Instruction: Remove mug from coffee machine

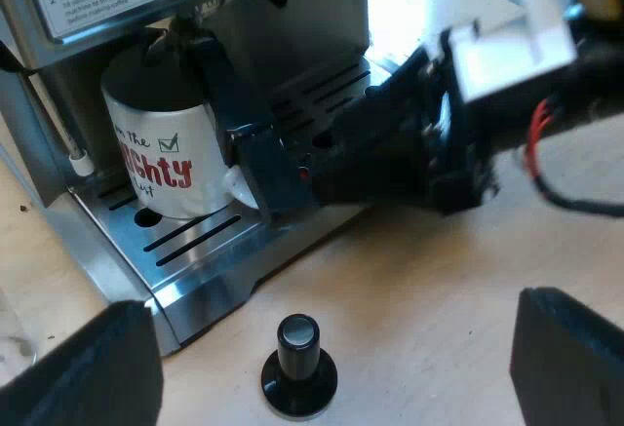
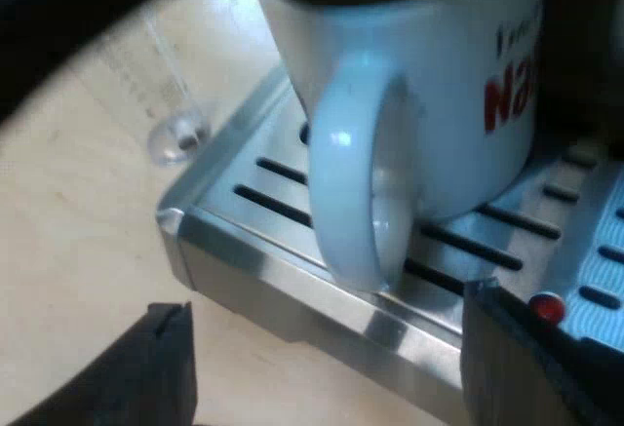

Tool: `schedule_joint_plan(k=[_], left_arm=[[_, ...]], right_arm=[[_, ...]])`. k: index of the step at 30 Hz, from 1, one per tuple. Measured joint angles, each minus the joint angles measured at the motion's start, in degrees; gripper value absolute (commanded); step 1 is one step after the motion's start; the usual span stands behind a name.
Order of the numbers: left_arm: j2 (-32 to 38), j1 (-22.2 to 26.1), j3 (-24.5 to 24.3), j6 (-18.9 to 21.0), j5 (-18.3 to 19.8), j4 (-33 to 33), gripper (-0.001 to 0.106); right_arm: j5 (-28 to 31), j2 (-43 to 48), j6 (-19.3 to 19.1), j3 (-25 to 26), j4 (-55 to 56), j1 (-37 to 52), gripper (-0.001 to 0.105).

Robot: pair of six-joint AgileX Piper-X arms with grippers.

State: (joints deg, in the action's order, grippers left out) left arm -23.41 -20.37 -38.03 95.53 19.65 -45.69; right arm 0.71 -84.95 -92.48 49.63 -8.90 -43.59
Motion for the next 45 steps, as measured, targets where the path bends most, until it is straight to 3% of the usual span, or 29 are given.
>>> schedule_joint_plan(k=[8,30,45], left_arm=[[0.00,0.00,0.00,0.00,0.00,0.00,0.087],[0.00,0.00,0.00,0.00,0.00,-0.37,0.087],[0.00,0.00,0.00,0.00,0.00,-0.85,0.087]], right_arm=[[5.40,-6.19,1.17,0.00,-8.35,0.00,0.059],[8.72,-15.28,1.14,0.04,-23.75,0.00,0.059],[9.74,-19.85,-1.81,0.04,-32.25,0.00,0.059]])
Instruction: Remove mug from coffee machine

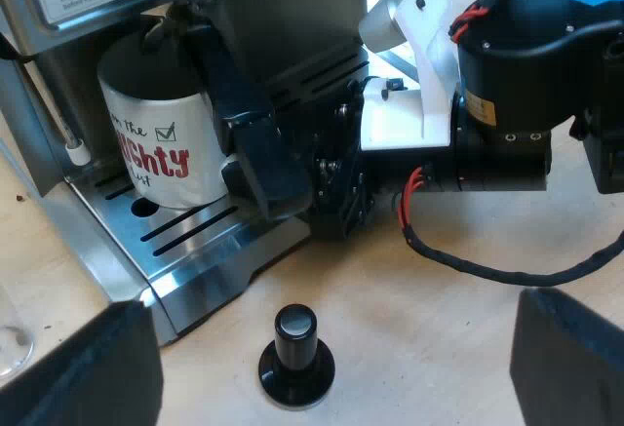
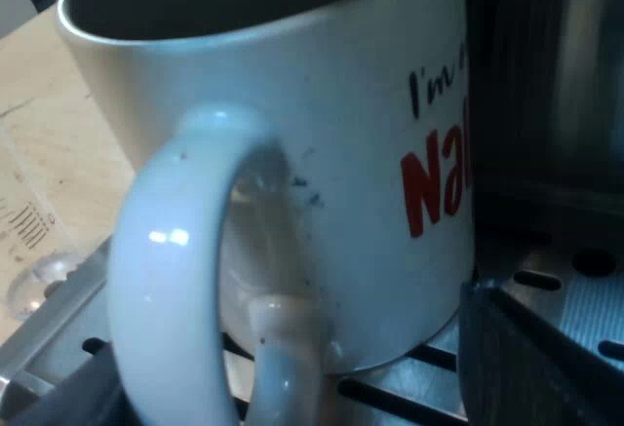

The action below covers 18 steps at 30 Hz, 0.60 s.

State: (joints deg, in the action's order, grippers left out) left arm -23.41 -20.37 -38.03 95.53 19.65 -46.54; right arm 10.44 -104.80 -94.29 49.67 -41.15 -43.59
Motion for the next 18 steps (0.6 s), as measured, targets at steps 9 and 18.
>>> schedule_joint_plan(k=[9,18], left_arm=[[0.00,0.00,0.00,0.00,0.00,0.00,0.087],[0.00,0.00,0.00,0.00,0.00,0.00,0.087]], right_arm=[[1.38,-0.14,-0.38,0.00,-0.65,0.00,0.059],[1.80,-0.14,-1.32,0.00,-1.77,0.00,0.029]])
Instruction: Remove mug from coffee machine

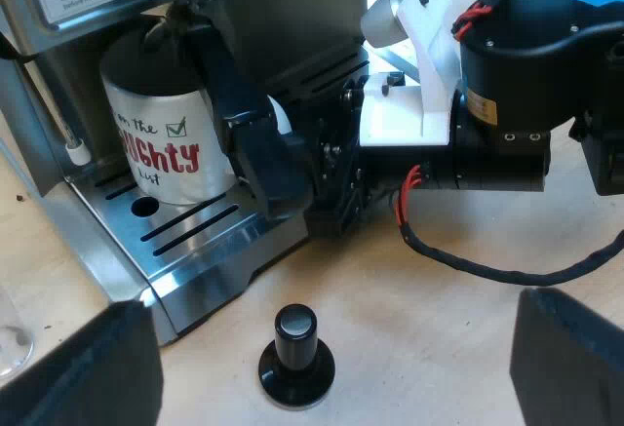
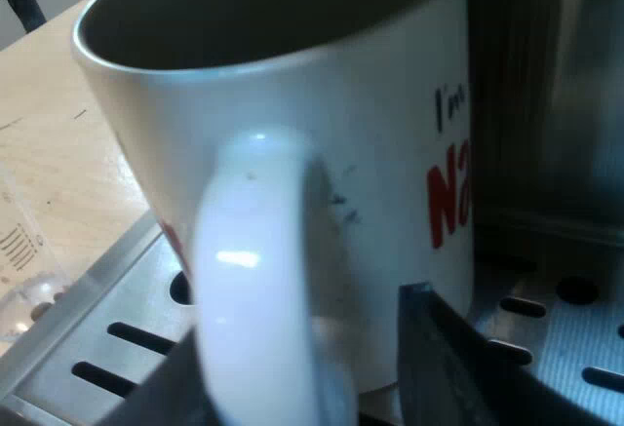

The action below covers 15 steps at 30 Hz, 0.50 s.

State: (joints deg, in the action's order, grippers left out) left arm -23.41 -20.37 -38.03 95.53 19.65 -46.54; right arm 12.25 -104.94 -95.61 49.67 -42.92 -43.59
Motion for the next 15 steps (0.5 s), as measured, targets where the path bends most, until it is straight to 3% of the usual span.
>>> schedule_joint_plan(k=[9,15], left_arm=[[0.00,0.00,0.00,0.00,0.00,0.00,0.087],[0.00,0.00,0.00,0.00,0.00,0.00,0.087]], right_arm=[[0.31,0.00,-0.77,0.00,-0.60,0.00,0.001],[0.47,0.00,-1.10,0.00,-0.60,0.00,0.000]])
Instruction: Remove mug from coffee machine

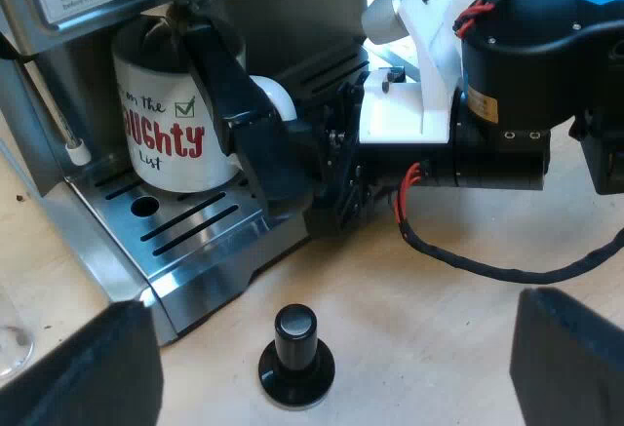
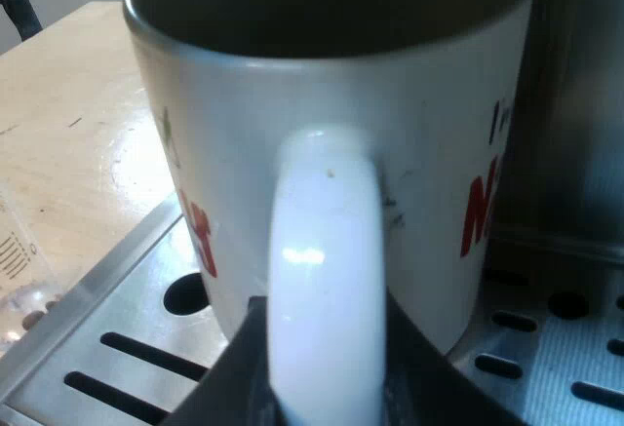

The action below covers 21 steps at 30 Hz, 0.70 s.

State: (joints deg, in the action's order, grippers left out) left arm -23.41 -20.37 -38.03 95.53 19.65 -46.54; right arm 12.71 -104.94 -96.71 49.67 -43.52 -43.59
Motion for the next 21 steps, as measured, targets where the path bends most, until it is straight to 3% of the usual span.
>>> schedule_joint_plan(k=[6,21], left_arm=[[0.00,0.00,0.00,0.00,0.00,0.00,0.087],[0.00,0.00,0.00,0.00,0.00,0.00,0.087]], right_arm=[[0.27,0.79,-4.91,0.00,2.13,-0.62,0.000],[0.62,8.06,-5.14,-0.79,13.59,-2.69,0.000]])
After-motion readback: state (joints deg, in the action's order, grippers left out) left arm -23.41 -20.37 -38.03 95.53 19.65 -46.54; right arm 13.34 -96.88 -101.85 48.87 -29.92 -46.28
